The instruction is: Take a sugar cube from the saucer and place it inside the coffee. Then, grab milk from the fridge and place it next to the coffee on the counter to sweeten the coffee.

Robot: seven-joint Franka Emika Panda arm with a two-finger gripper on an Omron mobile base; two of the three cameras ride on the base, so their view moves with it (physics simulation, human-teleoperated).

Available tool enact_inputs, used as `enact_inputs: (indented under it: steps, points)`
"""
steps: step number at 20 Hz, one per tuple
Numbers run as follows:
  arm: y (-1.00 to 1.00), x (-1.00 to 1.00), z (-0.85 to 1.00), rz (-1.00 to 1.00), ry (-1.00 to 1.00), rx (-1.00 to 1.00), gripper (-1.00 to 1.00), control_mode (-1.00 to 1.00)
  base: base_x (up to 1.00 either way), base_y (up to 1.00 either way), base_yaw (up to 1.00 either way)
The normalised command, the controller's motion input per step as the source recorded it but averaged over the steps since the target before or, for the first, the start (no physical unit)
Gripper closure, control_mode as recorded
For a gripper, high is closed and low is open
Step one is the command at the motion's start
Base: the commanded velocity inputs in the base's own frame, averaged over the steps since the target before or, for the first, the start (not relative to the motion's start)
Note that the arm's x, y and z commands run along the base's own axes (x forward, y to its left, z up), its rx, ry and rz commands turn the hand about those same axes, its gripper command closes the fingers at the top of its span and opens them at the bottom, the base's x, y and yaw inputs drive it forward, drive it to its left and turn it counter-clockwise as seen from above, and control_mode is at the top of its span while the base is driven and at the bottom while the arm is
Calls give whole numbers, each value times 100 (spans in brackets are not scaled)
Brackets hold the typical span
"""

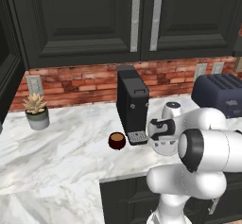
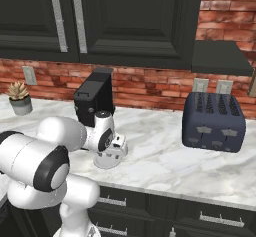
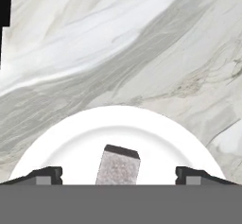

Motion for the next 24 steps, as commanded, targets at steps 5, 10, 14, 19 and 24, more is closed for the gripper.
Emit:
enact_inputs:
  steps: [5,10,14,19,24]
  points:
    - [0,11,-10,0,0,0,-100,-100,0,0,0]
    - [0,12,-4,0,0,0,-100,-100,0,0,0]
    - [0,10,0,0,0,0,-100,-100,0,0,0]
    - [0,3,0,0,0,0,-100,-100,0,0,0]
    - [0,8,0,0,0,0,-100,-100,0,0,0]
